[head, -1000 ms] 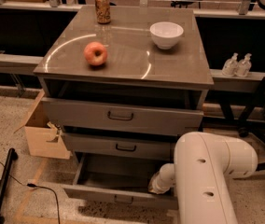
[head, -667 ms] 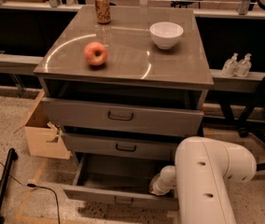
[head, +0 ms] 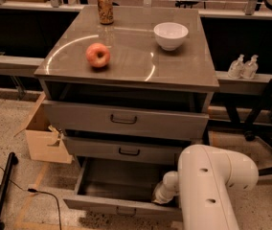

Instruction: Open bottom drawer

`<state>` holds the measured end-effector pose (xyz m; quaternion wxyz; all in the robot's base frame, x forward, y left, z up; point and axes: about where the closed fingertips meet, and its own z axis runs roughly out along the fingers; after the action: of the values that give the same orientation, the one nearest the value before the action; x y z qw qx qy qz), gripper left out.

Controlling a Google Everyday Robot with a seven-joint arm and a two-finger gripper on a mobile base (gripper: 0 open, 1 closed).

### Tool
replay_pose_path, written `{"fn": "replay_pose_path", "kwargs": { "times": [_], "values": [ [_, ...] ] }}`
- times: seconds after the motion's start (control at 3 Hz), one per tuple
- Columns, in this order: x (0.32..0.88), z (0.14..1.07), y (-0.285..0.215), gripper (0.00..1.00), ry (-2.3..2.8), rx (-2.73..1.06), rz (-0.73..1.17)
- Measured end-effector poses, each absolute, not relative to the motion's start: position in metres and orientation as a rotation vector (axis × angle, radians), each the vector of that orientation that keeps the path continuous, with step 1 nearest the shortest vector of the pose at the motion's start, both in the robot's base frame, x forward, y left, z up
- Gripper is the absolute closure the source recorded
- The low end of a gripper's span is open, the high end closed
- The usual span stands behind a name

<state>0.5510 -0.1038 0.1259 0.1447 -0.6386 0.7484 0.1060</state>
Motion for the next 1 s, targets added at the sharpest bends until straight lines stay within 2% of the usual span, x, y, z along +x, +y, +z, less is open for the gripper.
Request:
{"fn": "replay_pose_path", "kwargs": {
  "times": [1.0],
  "values": [
    [0.47,0.15,-0.063,1.0,2.376,-1.818,0.607]
  ]
}}
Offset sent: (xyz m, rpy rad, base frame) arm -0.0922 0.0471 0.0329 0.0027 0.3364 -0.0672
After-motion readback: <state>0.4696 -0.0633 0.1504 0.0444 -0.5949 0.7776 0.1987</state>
